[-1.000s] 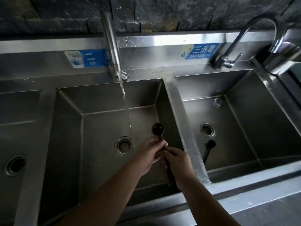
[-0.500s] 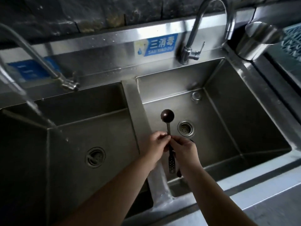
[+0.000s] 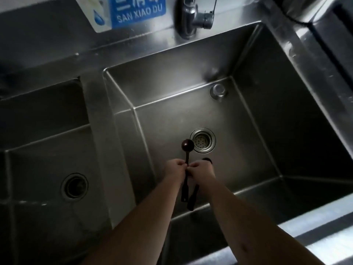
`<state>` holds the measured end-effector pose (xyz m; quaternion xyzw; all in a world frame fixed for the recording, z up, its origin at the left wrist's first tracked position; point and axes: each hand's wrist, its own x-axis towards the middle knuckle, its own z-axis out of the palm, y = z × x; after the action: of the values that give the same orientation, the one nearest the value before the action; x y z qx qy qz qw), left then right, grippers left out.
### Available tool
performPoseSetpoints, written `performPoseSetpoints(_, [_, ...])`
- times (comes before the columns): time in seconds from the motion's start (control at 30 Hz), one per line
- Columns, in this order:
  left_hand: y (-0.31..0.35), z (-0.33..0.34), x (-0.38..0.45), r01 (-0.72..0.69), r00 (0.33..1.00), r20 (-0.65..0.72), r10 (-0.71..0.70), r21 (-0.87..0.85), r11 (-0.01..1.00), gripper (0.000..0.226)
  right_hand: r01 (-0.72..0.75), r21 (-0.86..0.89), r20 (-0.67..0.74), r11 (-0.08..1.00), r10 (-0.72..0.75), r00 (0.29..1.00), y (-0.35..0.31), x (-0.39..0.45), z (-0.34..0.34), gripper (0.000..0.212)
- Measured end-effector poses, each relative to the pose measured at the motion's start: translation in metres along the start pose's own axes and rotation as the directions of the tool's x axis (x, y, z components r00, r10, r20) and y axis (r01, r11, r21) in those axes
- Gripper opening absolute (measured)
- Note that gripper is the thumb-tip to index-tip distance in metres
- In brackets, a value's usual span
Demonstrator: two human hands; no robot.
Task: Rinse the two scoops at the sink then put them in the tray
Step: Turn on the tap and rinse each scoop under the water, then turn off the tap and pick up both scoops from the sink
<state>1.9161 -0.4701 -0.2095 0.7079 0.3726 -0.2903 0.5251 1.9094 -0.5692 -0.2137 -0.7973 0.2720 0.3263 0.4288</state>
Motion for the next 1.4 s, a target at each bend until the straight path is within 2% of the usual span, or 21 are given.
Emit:
performPoseSetpoints(0.13, [-0.020, 0.013, 0.021, 0.026, 0.997, -0.077, -0.010, 0.214, 0.976, 0.025, -0.028, -0.149, 0.061, 0.988, 0.038, 0.997, 0.020, 0.028, 0.013, 0.016])
performPoseSetpoints(0.23, [-0.033, 0.020, 0.032, 0.039, 0.995, -0.100, -0.006, 0.327, 0.944, 0.024, -0.085, -0.192, 0.070, 0.978, 0.100, 0.993, 0.028, 0.039, 0.020, 0.016])
performPoseSetpoints(0.4, [-0.047, 0.024, 0.043, 0.059, 0.993, -0.117, -0.014, 0.391, 0.918, 0.021, -0.115, -0.295, 0.039, 0.948, 0.133, 0.990, 0.035, 0.053, 0.034, 0.023])
performPoseSetpoints(0.5, [-0.047, 0.024, 0.044, 0.051, 0.993, -0.117, -0.001, 0.424, 0.904, 0.019, -0.154, -0.286, 0.022, 0.946, 0.167, 0.986, 0.035, 0.054, 0.036, 0.023])
performPoseSetpoints(0.63, [-0.032, 0.020, 0.028, -0.005, 0.995, -0.086, 0.057, 0.512, 0.859, 0.029, -0.124, -0.332, 0.035, 0.935, 0.143, 0.989, 0.024, 0.035, 0.023, 0.026])
performPoseSetpoints(0.73, [-0.007, 0.009, 0.007, -0.137, 0.981, -0.022, 0.194, 0.631, 0.764, 0.045, -0.052, -0.292, 0.020, 0.955, 0.060, 0.998, 0.006, 0.013, 0.004, 0.024])
performPoseSetpoints(0.8, [0.013, -0.006, -0.010, -0.260, 0.944, 0.043, 0.326, 0.705, 0.660, 0.051, 0.022, -0.288, -0.045, 0.957, -0.037, 0.998, -0.009, -0.008, -0.011, 0.023])
performPoseSetpoints(0.9, [0.040, -0.038, -0.039, -0.441, 0.820, 0.160, 0.550, 0.790, 0.427, 0.056, 0.141, -0.337, -0.135, 0.931, -0.196, 0.971, -0.036, -0.045, -0.025, 0.028])
performPoseSetpoints(1.0, [0.062, -0.078, -0.068, -0.514, 0.692, 0.181, 0.699, 0.803, 0.301, 0.062, 0.258, -0.377, -0.134, 0.889, -0.328, 0.935, -0.065, -0.078, -0.023, 0.043])
performPoseSetpoints(1.07, [0.067, -0.109, -0.086, -0.528, 0.625, 0.184, 0.759, 0.815, 0.237, 0.066, 0.384, -0.438, -0.081, 0.813, -0.462, 0.883, -0.087, -0.097, -0.014, 0.053])
performPoseSetpoints(1.13, [0.065, -0.144, -0.099, -0.526, 0.615, 0.144, 0.775, 0.807, 0.268, 0.069, 0.472, -0.512, -0.014, 0.718, -0.557, 0.831, -0.112, -0.115, -0.001, 0.060])
performPoseSetpoints(1.23, [0.048, -0.202, -0.111, -0.464, 0.645, 0.012, 0.764, 0.801, 0.379, 0.070, 0.536, -0.609, 0.080, 0.585, -0.626, 0.775, -0.145, -0.141, 0.032, 0.068])
performPoseSetpoints(1.4, [-0.001, -0.296, -0.116, -0.293, 0.760, -0.149, 0.633, 0.790, 0.538, 0.075, 0.592, -0.671, 0.194, 0.446, -0.665, 0.721, -0.179, -0.173, 0.111, 0.077])
